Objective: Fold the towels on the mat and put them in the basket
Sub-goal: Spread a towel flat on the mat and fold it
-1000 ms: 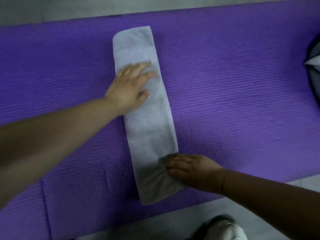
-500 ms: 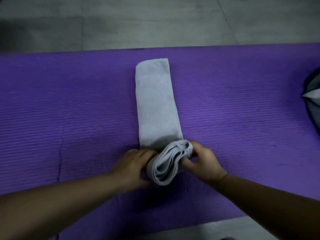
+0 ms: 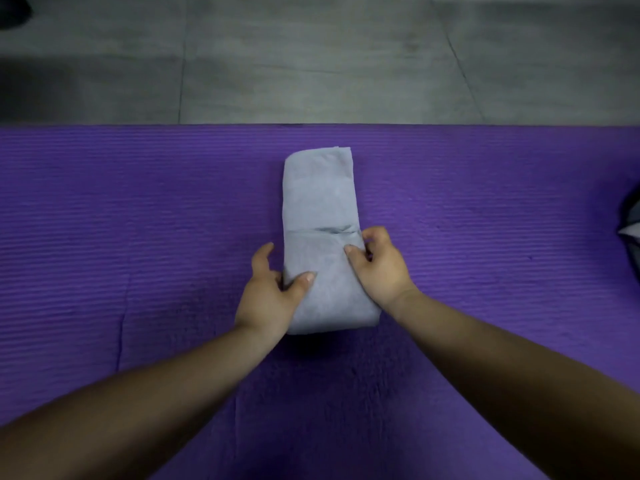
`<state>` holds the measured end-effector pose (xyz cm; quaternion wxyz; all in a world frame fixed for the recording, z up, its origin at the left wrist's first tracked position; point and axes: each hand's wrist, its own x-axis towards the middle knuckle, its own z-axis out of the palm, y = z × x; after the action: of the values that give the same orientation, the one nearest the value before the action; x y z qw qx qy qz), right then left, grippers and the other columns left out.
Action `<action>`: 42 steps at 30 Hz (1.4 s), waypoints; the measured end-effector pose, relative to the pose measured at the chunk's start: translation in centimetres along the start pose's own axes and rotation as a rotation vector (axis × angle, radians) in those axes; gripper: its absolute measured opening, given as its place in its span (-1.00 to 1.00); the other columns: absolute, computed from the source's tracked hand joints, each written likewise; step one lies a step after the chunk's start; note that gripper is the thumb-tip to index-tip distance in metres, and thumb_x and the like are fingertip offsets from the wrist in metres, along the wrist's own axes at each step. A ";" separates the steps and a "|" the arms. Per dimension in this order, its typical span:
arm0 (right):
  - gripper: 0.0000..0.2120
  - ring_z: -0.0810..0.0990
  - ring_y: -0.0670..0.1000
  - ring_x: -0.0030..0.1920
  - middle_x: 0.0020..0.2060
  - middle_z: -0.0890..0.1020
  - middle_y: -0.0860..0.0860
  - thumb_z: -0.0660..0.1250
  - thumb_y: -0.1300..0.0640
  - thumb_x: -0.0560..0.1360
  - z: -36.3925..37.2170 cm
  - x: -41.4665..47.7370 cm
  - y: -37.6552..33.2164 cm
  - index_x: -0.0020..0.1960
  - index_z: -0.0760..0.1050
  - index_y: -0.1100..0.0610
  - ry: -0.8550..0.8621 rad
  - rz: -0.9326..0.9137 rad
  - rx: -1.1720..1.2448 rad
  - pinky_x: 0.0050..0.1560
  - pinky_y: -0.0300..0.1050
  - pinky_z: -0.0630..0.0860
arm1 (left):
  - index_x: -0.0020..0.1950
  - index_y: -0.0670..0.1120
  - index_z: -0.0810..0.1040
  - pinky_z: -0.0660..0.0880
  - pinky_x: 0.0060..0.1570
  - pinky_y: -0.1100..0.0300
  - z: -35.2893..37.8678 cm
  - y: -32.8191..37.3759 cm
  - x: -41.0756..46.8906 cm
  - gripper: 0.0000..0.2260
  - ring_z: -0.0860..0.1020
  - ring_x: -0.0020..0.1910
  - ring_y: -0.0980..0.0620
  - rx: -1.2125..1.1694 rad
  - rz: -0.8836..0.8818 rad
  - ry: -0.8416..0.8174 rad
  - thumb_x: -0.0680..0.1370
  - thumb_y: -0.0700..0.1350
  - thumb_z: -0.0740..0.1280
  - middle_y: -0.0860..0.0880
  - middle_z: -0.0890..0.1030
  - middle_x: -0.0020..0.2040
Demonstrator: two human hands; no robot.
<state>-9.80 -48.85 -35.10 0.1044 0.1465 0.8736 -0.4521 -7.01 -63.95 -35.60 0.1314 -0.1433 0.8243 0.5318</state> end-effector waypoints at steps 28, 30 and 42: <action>-0.33 0.25 0.07 0.31 0.27 0.49 0.20 0.14 -0.09 0.30 -2.5 1.1 5.7 0.34 0.22 0.19 -0.171 -0.855 -0.869 0.41 -0.12 -0.06 | 0.37 -0.12 0.25 -0.07 0.36 0.13 -3.3 -2.8 5.3 -0.10 0.26 0.30 -0.04 1.042 1.017 -0.297 0.12 0.26 0.37 -0.20 0.44 0.32; -0.29 0.25 0.07 0.31 0.26 0.50 0.19 0.14 -0.17 0.27 -2.7 2.2 4.6 0.33 0.23 0.17 -0.235 -0.860 -0.875 0.41 -0.12 -0.09 | 0.36 -0.11 0.25 -0.07 0.34 0.17 -3.4 -2.3 5.4 -0.15 0.26 0.29 -0.04 1.006 0.939 -0.335 0.19 0.34 0.17 -0.22 0.47 0.29; -0.40 0.34 0.06 0.26 0.15 0.56 0.23 0.02 -0.27 0.52 -1.9 -5.4 5.8 0.26 0.28 0.22 -0.246 -0.811 -0.467 0.43 -0.24 0.02 | 0.30 0.13 0.23 0.44 0.16 0.22 -5.9 -3.6 -1.5 -0.26 0.43 0.19 0.11 0.560 0.720 -0.402 0.28 0.56 0.00 -0.13 0.59 0.13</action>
<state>-2.80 -45.01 -36.72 0.0524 -0.2880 0.9196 -0.2621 -4.65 -70.56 -35.70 0.1291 0.2967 0.8908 0.3189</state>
